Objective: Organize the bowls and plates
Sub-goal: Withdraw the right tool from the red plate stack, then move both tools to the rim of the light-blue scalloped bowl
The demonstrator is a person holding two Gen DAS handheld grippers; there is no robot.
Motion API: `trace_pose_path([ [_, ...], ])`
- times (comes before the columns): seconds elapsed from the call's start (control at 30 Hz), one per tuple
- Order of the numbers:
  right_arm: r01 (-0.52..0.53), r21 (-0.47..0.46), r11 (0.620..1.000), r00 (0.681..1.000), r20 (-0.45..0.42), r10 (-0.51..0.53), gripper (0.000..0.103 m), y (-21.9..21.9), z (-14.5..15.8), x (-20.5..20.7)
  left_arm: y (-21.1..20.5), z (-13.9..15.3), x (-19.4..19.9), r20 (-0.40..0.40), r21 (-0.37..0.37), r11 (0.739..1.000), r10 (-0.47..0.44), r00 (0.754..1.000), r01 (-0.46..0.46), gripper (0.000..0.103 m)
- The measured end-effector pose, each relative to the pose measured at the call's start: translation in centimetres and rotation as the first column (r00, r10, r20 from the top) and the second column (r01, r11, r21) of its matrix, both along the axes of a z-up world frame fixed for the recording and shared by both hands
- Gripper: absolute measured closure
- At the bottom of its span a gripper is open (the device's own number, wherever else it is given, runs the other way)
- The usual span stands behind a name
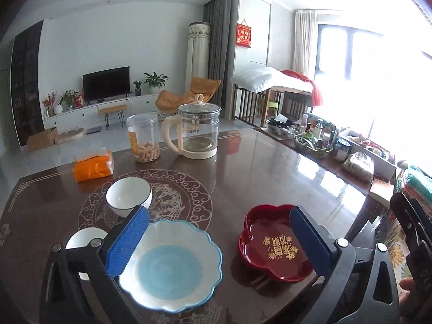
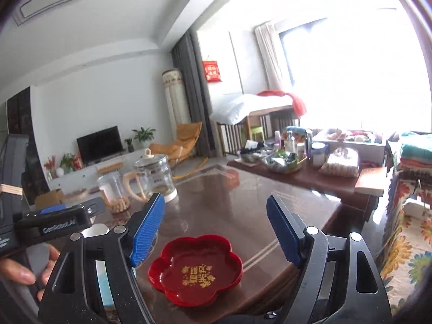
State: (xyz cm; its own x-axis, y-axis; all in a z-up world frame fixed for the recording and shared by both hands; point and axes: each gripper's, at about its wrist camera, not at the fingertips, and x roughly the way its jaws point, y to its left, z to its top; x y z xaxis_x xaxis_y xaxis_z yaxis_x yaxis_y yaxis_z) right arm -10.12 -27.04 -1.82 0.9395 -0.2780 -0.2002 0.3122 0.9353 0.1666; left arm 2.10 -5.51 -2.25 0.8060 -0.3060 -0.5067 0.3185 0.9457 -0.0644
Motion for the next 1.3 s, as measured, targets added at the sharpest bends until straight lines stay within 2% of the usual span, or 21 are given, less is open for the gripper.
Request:
trace_pose_path([
  [0.03, -0.017, -0.008, 1.000, 1.000, -0.002, 0.017, 0.022, 0.4, -0.8, 0.0, 0.8, -1.0, -0.9, -0.016, 0.018, 1.000, 0.011, 1.000, -0.011, 0.000],
  [0.1, -0.081, -0.008, 0.997, 0.994, -0.073, 0.080, 0.022, 1.3, -2.7, 0.9, 2.2, -3.1, -1.9, -0.068, 0.063, 0.998, 0.013, 0.998, -0.009, 0.000],
  [0.2, -0.195, 0.058, 0.979, 0.950, -0.237, 0.203, 0.022, 2.0, -5.3, 2.7, 3.6, -5.2, -2.4, -0.128, 0.103, 0.995, 0.019, 0.992, -0.006, 0.000],
  [0.27, -0.212, 0.116, 0.970, 0.925, -0.296, 0.237, 0.022, 1.7, -6.7, 3.1, 4.0, -6.0, -2.3, -0.145, 0.112, 0.993, 0.040, 0.989, -0.023, 0.000],
  [0.33, -0.228, 0.159, 0.961, 0.902, -0.338, 0.270, 0.022, 1.5, -7.3, 3.8, 4.0, -6.1, -2.0, -0.166, 0.074, 0.997, 0.041, 0.985, -0.029, 0.000],
  [0.4, -0.235, 0.164, 0.958, 0.893, -0.353, 0.279, 0.022, 1.5, -7.3, 4.0, 3.7, -5.9, -1.8, -0.173, 0.026, 0.999, 0.028, 0.984, -0.024, 0.000],
  [0.47, -0.245, 0.173, 0.954, 0.872, -0.390, 0.295, 0.022, 1.3, -7.4, 4.2, 3.2, -5.7, -1.3, -0.182, 0.009, 1.000, 0.021, 0.983, -0.020, 0.000],
  [0.63, -0.249, 0.251, 0.935, 0.757, -0.553, 0.350, 0.022, 0.5, -9.4, 5.6, 3.6, -5.9, -0.6, -0.205, -0.027, 0.999, 0.023, 0.978, -0.029, 0.000],
  [0.73, -0.279, 0.266, 0.923, 0.715, -0.584, 0.384, 0.022, 0.9, -9.9, 5.4, 4.6, -6.7, -0.7, -0.218, -0.009, 0.999, 0.041, 0.975, -0.044, 0.000],
  [0.87, -0.300, 0.350, 0.887, 0.674, -0.580, 0.457, 0.022, 1.8, -10.7, 5.6, 6.2, -7.7, -1.4, -0.234, 0.014, 0.998, 0.061, 0.970, -0.059, 0.000],
  [1.0, -0.355, 0.358, 0.863, 0.630, -0.591, 0.504, 0.022, 3.8, -11.1, 5.9, 8.0, -8.4, -1.6, -0.268, 0.010, 0.996, 0.087, 0.960, -0.087, 0.000],
  [1.1, -0.397, 0.345, 0.851, 0.610, -0.593, 0.525, 0.022, 5.2, -10.9, 6.0, 9.9, -9.0, -0.9, -0.309, -0.020, 0.991, 0.121, 0.943, -0.133, 0.000],
  [1.17, -0.424, 0.325, 0.846, 0.603, -0.595, 0.531, 0.022, 6.2, -10.7, 6.1, 11.5, -9.4, -0.1, -0.354, -0.059, 0.983, 0.144, 0.924, -0.175, 0.000],
  [1.3, -0.460, 0.295, 0.837, 0.590, -0.603, 0.537, 0.022, 7.5, -10.4, 6.0, 15.4, -10.0, 1.1, -0.408, -0.135, 0.950, 0.207, 0.889, -0.283, 0.000],
])
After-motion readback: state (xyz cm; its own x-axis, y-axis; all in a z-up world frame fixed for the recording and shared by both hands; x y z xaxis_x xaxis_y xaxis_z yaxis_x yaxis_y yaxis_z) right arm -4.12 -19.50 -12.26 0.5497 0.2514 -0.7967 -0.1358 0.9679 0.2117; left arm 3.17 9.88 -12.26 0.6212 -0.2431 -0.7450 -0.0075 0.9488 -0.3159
